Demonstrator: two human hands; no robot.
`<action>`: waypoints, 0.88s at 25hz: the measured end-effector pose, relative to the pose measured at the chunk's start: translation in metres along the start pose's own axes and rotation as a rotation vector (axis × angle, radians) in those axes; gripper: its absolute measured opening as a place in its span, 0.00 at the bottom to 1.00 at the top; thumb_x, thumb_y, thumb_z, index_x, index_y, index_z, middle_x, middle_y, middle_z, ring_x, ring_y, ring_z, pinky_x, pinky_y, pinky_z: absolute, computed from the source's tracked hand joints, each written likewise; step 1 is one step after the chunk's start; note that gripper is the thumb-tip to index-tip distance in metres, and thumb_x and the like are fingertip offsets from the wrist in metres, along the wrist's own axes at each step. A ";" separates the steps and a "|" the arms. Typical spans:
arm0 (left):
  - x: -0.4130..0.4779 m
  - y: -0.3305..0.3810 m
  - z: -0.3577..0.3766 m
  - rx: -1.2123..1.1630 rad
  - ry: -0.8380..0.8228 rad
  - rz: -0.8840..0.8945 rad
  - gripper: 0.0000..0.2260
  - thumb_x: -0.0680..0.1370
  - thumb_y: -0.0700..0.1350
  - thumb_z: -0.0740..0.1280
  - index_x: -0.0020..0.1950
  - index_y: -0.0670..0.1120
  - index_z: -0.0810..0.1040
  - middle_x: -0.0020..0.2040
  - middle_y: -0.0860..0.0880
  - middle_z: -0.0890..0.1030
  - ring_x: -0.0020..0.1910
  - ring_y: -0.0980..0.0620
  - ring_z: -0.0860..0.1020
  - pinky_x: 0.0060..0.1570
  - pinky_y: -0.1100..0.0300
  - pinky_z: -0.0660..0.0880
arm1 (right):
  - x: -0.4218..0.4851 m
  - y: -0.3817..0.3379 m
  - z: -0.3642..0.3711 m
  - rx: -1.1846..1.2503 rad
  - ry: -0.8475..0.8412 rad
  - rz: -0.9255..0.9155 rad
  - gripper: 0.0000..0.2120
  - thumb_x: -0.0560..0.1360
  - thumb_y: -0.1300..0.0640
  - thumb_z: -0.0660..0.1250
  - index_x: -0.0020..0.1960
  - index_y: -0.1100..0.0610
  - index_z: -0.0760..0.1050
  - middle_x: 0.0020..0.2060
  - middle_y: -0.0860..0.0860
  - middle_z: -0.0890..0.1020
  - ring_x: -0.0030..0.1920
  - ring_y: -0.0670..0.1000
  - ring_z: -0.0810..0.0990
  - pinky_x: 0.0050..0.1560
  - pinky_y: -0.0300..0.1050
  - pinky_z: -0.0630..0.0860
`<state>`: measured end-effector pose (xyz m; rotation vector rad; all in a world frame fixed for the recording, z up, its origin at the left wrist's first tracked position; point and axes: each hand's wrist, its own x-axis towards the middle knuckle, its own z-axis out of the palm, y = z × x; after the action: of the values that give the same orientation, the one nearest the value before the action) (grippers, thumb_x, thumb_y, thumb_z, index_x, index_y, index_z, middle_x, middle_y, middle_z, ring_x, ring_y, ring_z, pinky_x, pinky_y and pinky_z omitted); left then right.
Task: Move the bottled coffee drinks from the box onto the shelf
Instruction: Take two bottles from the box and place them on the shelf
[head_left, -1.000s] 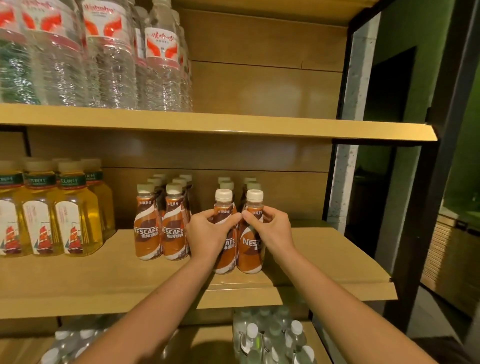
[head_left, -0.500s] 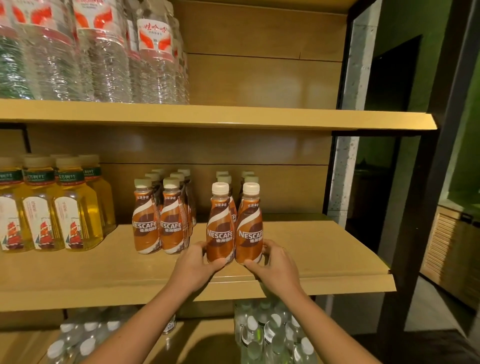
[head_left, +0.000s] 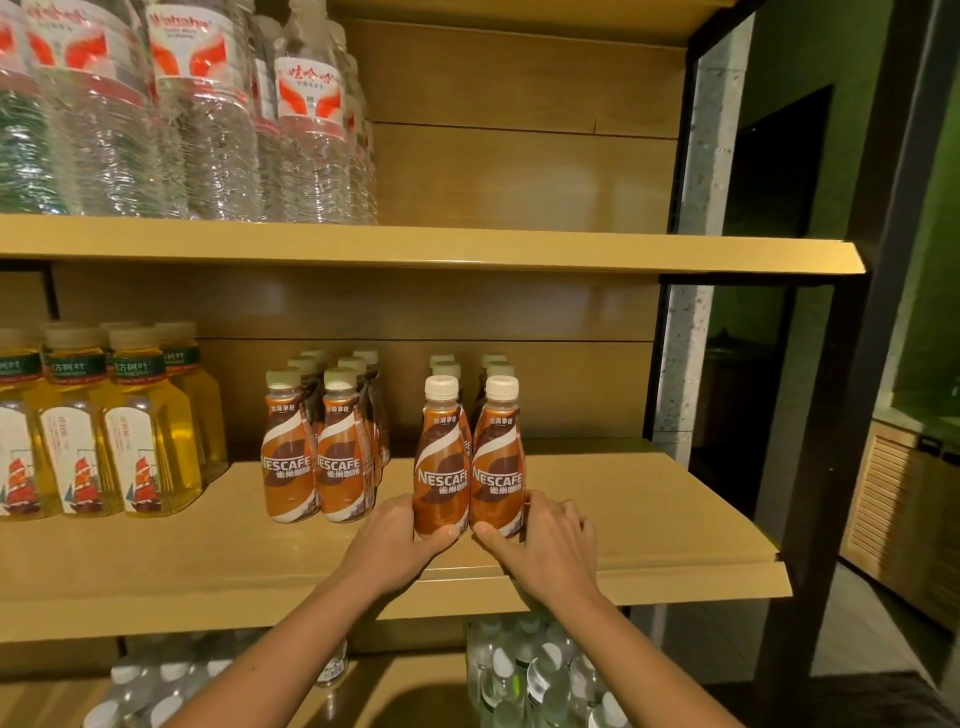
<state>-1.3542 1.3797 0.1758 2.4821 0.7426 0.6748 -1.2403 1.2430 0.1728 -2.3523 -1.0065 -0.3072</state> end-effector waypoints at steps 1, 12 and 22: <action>0.002 -0.002 0.001 0.013 -0.039 0.012 0.21 0.74 0.61 0.64 0.62 0.50 0.72 0.58 0.50 0.78 0.55 0.53 0.76 0.56 0.55 0.75 | 0.001 0.001 0.001 -0.043 -0.006 -0.016 0.29 0.71 0.30 0.56 0.59 0.51 0.72 0.58 0.48 0.78 0.60 0.51 0.71 0.58 0.48 0.65; 0.021 0.001 0.005 0.066 -0.096 0.042 0.30 0.75 0.66 0.57 0.71 0.51 0.62 0.68 0.50 0.69 0.65 0.51 0.69 0.64 0.54 0.67 | 0.029 0.014 0.011 -0.014 -0.093 -0.040 0.24 0.74 0.35 0.59 0.58 0.53 0.72 0.57 0.50 0.78 0.60 0.52 0.73 0.61 0.50 0.66; 0.044 -0.007 0.005 0.013 -0.137 -0.052 0.27 0.72 0.65 0.61 0.64 0.51 0.68 0.61 0.50 0.73 0.59 0.50 0.72 0.62 0.52 0.70 | 0.049 0.004 0.020 -0.004 -0.098 -0.028 0.24 0.74 0.38 0.62 0.57 0.57 0.72 0.54 0.53 0.80 0.55 0.53 0.78 0.58 0.49 0.73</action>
<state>-1.3216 1.4099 0.1821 2.4828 0.7587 0.4765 -1.2036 1.2816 0.1745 -2.3781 -1.0864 -0.2066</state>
